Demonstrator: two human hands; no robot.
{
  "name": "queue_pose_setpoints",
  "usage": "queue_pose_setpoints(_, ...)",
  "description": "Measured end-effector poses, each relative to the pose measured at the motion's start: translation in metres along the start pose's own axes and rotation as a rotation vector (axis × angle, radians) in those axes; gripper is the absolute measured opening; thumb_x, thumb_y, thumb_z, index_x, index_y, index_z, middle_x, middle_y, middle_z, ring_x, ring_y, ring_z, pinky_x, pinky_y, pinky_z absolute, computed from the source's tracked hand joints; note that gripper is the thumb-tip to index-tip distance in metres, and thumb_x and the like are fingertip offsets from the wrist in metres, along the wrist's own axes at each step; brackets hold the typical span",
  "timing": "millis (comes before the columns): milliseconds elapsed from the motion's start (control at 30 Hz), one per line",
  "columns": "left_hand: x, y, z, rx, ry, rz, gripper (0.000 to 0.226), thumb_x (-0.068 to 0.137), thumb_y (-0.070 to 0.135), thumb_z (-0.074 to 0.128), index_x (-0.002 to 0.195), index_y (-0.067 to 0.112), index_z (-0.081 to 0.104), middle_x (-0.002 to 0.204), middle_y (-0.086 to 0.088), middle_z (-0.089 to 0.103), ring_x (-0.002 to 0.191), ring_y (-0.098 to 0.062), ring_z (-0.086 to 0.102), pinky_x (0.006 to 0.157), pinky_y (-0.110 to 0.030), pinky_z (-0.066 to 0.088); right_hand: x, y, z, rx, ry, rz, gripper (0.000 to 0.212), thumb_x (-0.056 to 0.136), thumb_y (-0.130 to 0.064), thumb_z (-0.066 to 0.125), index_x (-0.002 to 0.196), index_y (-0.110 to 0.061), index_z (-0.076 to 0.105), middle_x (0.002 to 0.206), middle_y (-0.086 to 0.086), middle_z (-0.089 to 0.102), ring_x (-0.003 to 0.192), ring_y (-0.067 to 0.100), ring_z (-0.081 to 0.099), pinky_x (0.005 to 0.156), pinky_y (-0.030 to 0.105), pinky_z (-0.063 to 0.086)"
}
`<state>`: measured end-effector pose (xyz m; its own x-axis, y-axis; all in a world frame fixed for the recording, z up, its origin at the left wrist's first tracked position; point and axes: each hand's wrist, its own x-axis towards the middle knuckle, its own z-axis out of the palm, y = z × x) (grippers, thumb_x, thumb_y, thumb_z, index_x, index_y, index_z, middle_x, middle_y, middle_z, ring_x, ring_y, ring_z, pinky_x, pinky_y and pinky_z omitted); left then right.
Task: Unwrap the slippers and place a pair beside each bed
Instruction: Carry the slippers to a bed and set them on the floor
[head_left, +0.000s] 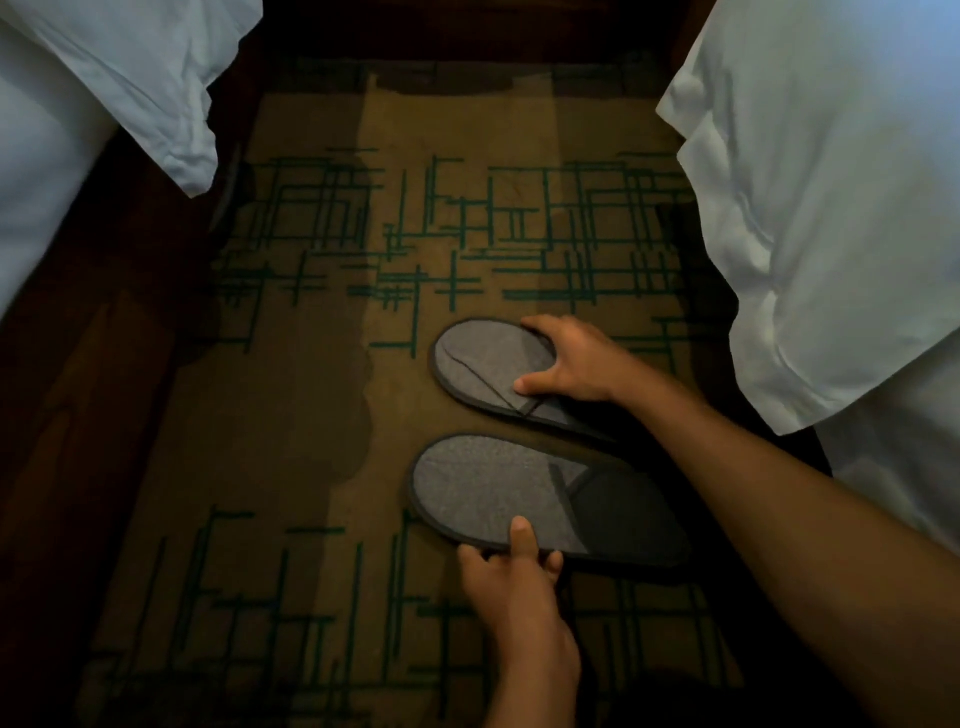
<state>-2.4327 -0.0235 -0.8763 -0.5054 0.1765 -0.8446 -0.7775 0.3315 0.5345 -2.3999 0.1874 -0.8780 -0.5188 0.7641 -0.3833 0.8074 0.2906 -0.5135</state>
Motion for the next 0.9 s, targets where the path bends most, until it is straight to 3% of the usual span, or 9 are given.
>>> queue_pose_setpoints(133, 0.0, -0.003, 0.008, -0.051, 0.064, 0.006, 0.041, 0.096, 0.009, 0.058, 0.133, 0.015, 0.043, 0.108, -0.005, 0.06, 0.078, -0.013, 0.061, 0.06, -0.03, 0.055, 0.015, -0.005, 0.009, -0.158, -0.062, -0.071, 0.095, 0.069, -0.059, 0.075, 0.148, -0.026, 0.034, 0.134, 0.013, 0.048, 0.126, 0.034, 0.045, 0.105, 0.043, 0.043)
queue_pose_setpoints(267, 0.001, -0.001, 0.015, -0.105, 0.082, 0.063, 0.028, 0.096, 0.006, 0.057, 0.114, 0.022, 0.042, 0.087, 0.002, 0.054, 0.075, -0.01, 0.059, 0.067, -0.033, 0.059, 0.019, -0.005, 0.018, -0.256, -0.034, -0.177, 0.097, 0.07, -0.062, 0.072, 0.15, -0.027, 0.03, 0.127, 0.01, 0.045, 0.118, 0.031, 0.043, 0.1, 0.043, 0.044)
queue_pose_setpoints(467, 0.009, -0.001, 0.015, -0.137, 0.104, 0.097, 0.014, 0.094, 0.005, 0.06, 0.106, 0.005, 0.052, 0.084, -0.007, 0.063, 0.072, -0.014, 0.064, 0.051, -0.02, 0.059, 0.018, 0.001, 0.026, -0.315, 0.034, -0.237, 0.097, 0.069, -0.067, 0.068, 0.151, -0.028, 0.033, 0.12, 0.01, 0.044, 0.108, 0.03, 0.043, 0.093, 0.043, 0.045)
queue_pose_setpoints(533, 0.015, -0.002, 0.013, -0.086, 0.099, 0.066, 0.014, 0.094, 0.009, 0.063, 0.098, -0.001, 0.054, 0.081, -0.014, 0.066, 0.065, -0.019, 0.068, 0.047, -0.019, 0.058, 0.016, 0.001, 0.027, -0.343, 0.058, -0.23, 0.097, 0.069, -0.068, 0.068, 0.15, -0.028, 0.034, 0.121, 0.009, 0.044, 0.108, 0.03, 0.043, 0.093, 0.042, 0.044)
queue_pose_setpoints(667, 0.026, 0.0, 0.008, 0.076, 0.064, -0.013, 0.026, 0.093, 0.019, 0.066, 0.075, 0.004, 0.054, 0.064, -0.017, 0.067, 0.045, -0.02, 0.065, 0.037, -0.021, 0.052, 0.012, -0.001, 0.029, -0.375, 0.092, -0.226, 0.093, 0.071, -0.066, 0.067, 0.149, -0.026, 0.036, 0.124, 0.007, 0.043, 0.11, 0.029, 0.041, 0.09, 0.041, 0.038)
queue_pose_setpoints(833, 0.033, 0.01, -0.006, 0.319, 0.017, -0.004, 0.037, 0.091, 0.034, 0.066, 0.08, -0.002, 0.064, 0.052, -0.011, 0.067, 0.028, -0.013, 0.052, 0.029, -0.015, 0.034, 0.008, -0.002, 0.032, -0.391, 0.127, -0.202, 0.091, 0.072, -0.066, 0.066, 0.148, -0.024, 0.039, 0.128, 0.006, 0.044, 0.114, 0.03, 0.041, 0.089, 0.039, 0.035)
queue_pose_setpoints(900, 0.033, 0.014, -0.009, 0.36, 0.014, -0.004, 0.04, 0.091, 0.036, 0.065, 0.071, 0.0, 0.064, 0.045, -0.007, 0.064, 0.026, -0.013, 0.049, 0.029, -0.014, 0.03, 0.008, -0.003, 0.032, -0.391, 0.135, -0.191, 0.09, 0.072, -0.066, 0.066, 0.147, -0.023, 0.04, 0.129, 0.006, 0.044, 0.115, 0.03, 0.041, 0.09, 0.039, 0.035)
